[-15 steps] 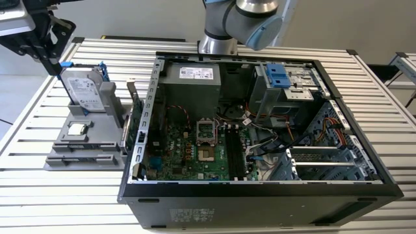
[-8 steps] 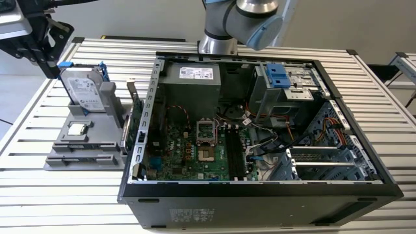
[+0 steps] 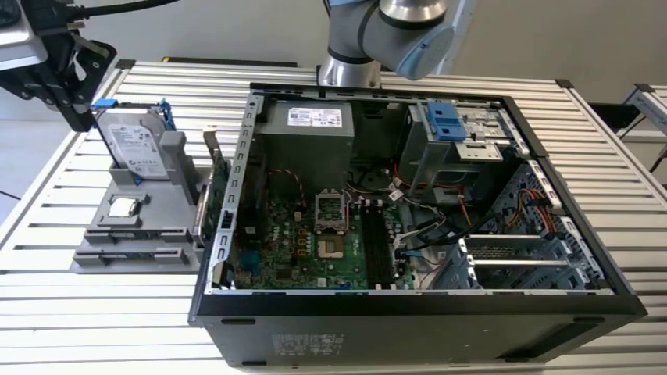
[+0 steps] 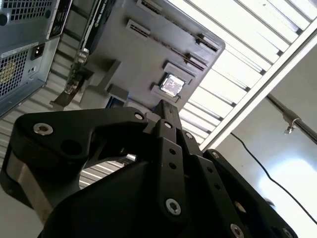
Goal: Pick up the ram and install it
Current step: 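Pick up the ram and move it above insertion slot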
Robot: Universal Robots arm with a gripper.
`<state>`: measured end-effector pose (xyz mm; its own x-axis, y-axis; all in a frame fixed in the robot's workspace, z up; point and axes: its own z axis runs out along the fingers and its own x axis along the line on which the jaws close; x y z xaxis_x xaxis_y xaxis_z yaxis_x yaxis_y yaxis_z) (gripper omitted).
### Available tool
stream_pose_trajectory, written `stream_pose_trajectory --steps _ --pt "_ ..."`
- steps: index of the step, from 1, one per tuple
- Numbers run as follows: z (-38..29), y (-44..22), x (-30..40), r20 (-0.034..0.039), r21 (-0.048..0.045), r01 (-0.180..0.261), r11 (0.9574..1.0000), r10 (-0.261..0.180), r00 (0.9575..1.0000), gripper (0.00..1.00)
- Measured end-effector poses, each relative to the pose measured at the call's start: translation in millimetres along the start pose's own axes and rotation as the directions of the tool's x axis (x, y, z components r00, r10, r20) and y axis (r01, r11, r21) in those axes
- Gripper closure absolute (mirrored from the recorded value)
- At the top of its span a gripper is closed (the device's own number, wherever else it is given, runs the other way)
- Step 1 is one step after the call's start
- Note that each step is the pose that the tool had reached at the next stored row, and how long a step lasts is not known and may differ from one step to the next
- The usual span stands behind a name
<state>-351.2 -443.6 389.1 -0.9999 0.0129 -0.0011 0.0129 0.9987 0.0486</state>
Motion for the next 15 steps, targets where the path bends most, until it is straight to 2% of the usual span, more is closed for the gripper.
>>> stream_pose_trajectory --steps 15 --pt "1.8 -17.0 -1.7 -0.0021 0.0001 0.0 1.0 0.0 1.0 1.0"
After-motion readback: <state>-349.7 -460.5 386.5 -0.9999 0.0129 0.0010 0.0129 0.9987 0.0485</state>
